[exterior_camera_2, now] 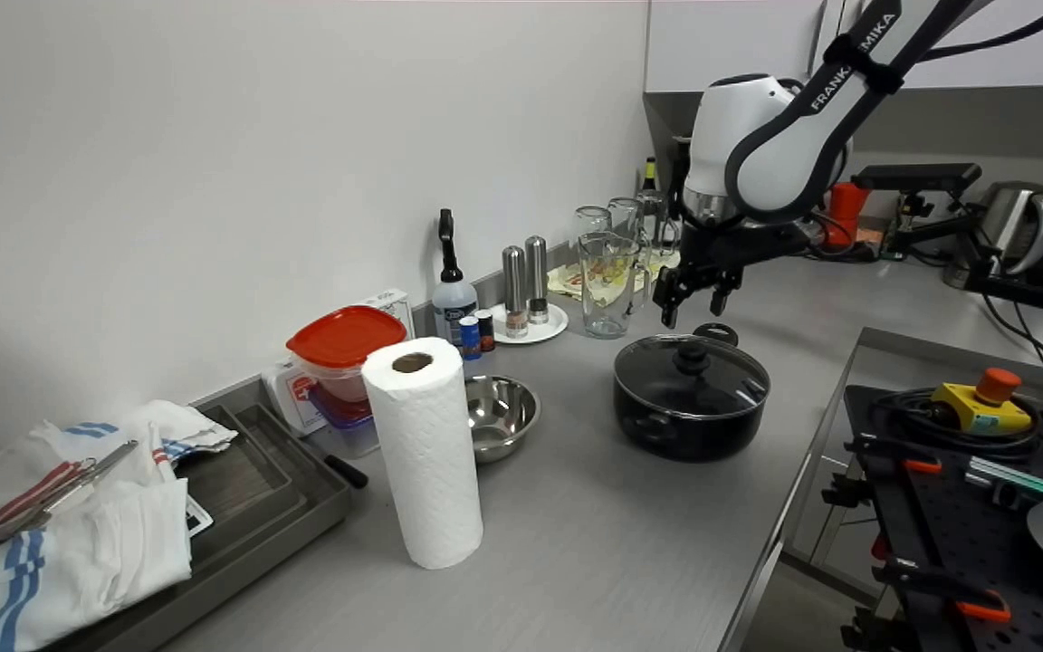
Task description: Take the lid off the pot
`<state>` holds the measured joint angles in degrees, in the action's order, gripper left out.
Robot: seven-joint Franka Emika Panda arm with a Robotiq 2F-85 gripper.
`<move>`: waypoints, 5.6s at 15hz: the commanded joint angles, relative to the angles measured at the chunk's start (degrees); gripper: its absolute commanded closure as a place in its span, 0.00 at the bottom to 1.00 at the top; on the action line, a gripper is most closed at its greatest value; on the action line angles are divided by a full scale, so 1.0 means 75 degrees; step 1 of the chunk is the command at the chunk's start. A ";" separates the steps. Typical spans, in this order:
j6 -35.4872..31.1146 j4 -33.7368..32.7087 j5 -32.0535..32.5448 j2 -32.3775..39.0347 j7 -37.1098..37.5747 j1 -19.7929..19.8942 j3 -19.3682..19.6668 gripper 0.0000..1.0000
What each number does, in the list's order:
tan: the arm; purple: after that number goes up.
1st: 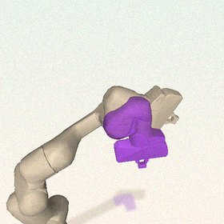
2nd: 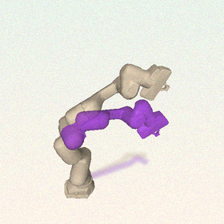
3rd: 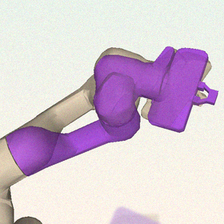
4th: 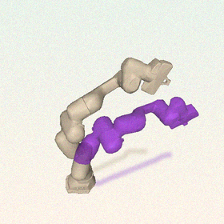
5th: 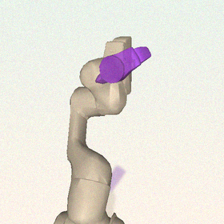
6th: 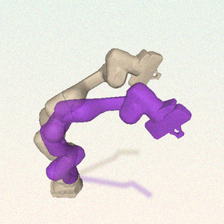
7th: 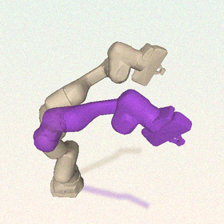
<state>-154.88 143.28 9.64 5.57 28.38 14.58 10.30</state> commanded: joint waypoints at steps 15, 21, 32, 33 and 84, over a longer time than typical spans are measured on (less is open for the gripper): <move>0.1559 -0.1211 -0.1127 0.1180 -0.0246 -0.0512 0.0363 0.00; 0.1684 -0.1419 -0.1891 0.1377 -0.0765 -0.0403 0.0257 0.00; 0.1784 -0.1725 -0.2402 0.1706 -0.1017 -0.0318 0.0312 0.00; 0.1803 -0.1747 -0.2428 0.1734 -0.1023 -0.0307 0.0312 0.00; 0.0894 0.0029 0.0025 -0.0009 0.0792 -0.2275 -0.0537 0.75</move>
<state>-147.76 142.56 5.03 7.45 27.67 0.31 7.28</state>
